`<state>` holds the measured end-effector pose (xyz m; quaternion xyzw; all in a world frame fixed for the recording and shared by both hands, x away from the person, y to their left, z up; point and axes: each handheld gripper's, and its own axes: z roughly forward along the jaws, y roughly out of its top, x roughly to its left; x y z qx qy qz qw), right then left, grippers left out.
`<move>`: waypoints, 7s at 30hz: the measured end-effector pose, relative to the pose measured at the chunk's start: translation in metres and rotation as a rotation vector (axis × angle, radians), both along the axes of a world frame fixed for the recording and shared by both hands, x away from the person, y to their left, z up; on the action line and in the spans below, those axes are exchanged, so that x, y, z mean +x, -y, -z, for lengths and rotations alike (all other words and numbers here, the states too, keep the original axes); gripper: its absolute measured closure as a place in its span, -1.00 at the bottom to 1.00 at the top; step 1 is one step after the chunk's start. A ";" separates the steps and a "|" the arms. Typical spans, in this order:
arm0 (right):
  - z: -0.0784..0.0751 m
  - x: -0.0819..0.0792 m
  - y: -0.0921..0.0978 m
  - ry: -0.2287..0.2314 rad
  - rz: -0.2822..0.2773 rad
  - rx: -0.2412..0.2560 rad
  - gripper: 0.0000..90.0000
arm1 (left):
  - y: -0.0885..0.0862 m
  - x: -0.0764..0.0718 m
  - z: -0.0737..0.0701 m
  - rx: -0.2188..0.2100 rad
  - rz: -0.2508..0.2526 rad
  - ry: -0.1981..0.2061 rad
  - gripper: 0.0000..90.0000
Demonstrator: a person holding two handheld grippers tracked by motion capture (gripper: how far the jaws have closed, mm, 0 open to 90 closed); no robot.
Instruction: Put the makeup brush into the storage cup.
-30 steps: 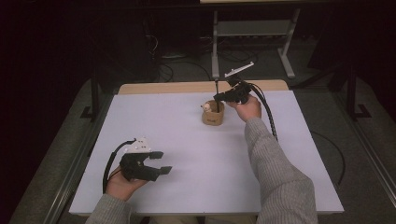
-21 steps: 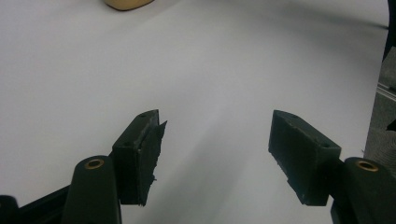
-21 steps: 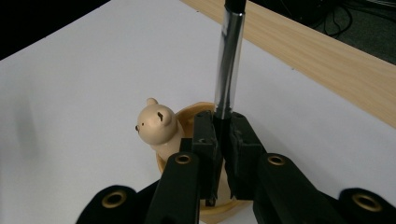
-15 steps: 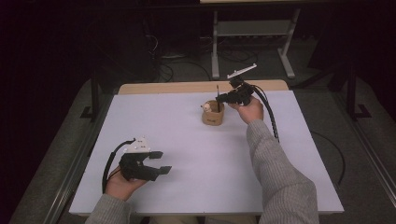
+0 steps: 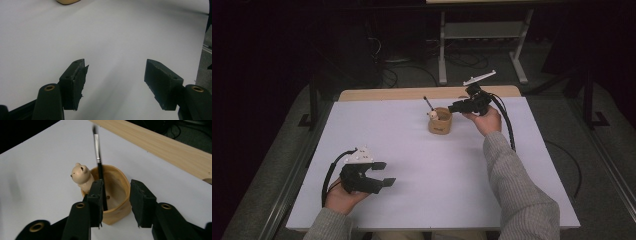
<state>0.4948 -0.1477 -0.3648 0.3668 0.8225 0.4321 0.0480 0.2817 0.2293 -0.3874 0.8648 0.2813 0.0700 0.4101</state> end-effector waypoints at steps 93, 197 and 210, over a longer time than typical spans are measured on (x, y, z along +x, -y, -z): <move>0.017 -0.106 0.048 0.063 0.001 0.006 -0.58 | -0.005 0.005 -0.001 -0.026 -0.050 0.029 -0.62; 0.062 -0.193 0.064 0.032 -0.037 0.043 -0.60 | -0.011 0.000 0.015 -0.037 -0.063 0.002 -0.62; 0.060 -0.199 0.065 0.058 -0.058 0.052 -0.60 | -0.014 0.002 0.016 -0.026 -0.058 0.005 -0.62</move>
